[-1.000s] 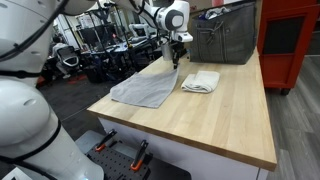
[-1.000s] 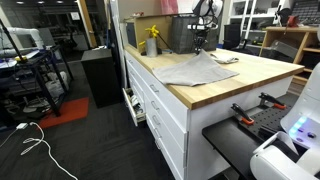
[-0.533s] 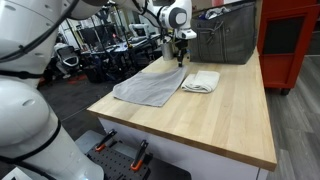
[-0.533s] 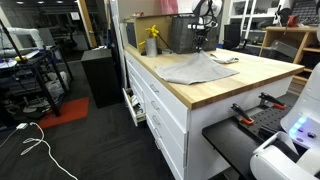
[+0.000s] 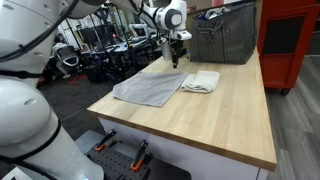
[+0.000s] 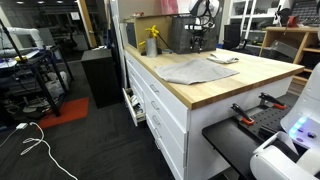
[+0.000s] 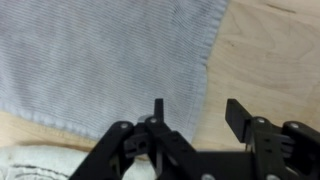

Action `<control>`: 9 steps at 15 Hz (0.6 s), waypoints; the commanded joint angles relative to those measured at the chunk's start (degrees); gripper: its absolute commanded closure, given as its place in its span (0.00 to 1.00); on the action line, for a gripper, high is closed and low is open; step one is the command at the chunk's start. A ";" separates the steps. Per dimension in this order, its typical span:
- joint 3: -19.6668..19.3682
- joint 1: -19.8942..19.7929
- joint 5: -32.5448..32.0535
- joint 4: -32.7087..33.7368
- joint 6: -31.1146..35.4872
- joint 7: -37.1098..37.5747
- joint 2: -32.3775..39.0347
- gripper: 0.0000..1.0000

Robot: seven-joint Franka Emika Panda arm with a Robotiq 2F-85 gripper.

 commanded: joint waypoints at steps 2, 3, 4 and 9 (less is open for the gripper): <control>4.21 0.20 3.14 -11.31 0.46 -5.18 -6.30 0.00; 5.01 0.31 4.10 -13.40 0.30 -6.29 -7.17 0.00; 5.67 0.45 5.11 -15.49 0.28 -7.31 -7.99 0.00; 7.27 1.26 8.75 -23.05 -0.28 -12.44 -10.18 0.35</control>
